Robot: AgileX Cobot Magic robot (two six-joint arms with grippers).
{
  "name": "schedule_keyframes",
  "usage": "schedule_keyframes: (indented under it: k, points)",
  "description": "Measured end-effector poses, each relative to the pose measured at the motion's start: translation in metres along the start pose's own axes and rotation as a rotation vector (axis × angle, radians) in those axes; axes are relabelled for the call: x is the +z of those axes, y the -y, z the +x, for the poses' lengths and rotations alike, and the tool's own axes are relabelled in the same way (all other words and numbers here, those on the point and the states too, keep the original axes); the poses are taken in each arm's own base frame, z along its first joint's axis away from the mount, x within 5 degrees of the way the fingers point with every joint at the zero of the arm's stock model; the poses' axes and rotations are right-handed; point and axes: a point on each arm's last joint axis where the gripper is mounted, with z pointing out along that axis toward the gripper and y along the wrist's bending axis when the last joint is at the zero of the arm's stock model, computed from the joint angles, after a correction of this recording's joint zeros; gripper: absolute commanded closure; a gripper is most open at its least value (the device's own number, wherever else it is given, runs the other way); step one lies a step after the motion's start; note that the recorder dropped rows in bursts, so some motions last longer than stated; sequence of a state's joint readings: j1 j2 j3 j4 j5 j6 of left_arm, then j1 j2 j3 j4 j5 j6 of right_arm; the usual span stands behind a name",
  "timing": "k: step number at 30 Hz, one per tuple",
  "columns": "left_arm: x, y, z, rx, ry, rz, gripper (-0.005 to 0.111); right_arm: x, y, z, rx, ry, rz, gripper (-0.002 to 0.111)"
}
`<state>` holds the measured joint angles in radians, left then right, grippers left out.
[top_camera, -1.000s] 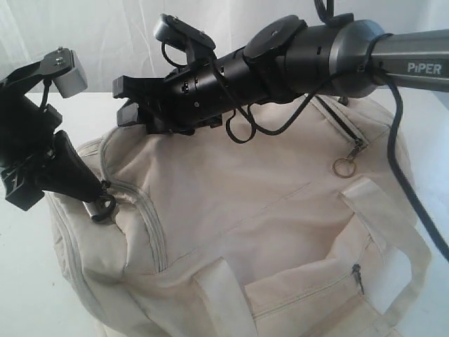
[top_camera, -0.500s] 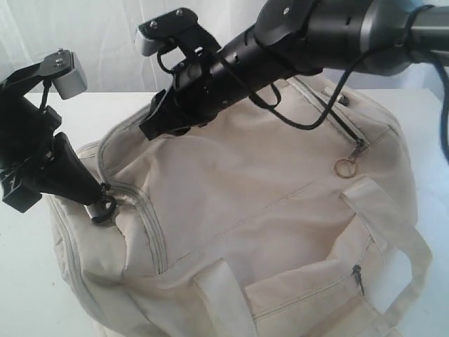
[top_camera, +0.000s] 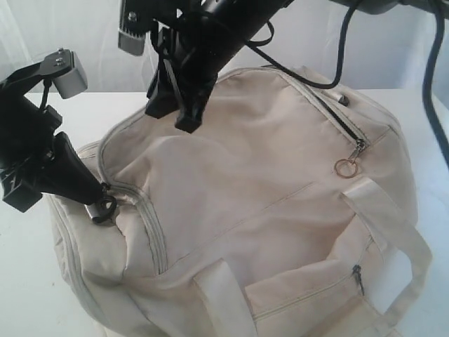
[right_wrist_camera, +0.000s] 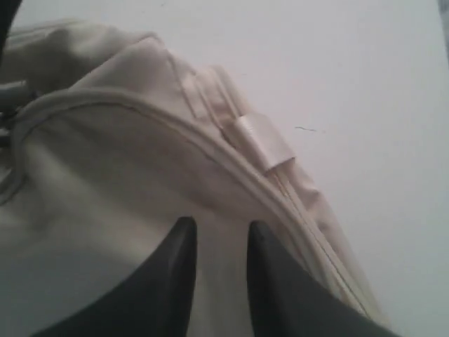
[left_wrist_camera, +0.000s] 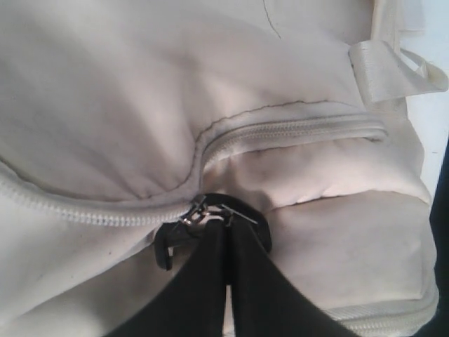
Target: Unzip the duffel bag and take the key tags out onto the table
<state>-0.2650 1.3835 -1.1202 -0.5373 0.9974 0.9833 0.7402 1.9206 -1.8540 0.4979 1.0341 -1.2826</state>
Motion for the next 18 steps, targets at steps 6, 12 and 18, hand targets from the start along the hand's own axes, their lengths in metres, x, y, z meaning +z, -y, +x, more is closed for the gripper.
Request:
schedule_keyframes:
  k: [6, 12, 18]
  points:
    - [0.0, 0.0, 0.0, -0.001, 0.002, 0.001, 0.107, 0.011, -0.009, -0.002, -0.267, 0.061, -0.114, 0.047]
    - [0.0, 0.0, 0.0, 0.0, 0.002, 0.001, 0.107, 0.019, -0.012, -0.019, -0.334, 0.098, -0.047, 0.042]
    - [0.0, 0.0, 0.001, 0.003, -0.007, 0.004, 0.107, 0.041, -0.016, -0.022, -0.355, 0.105, -0.059, 0.042]
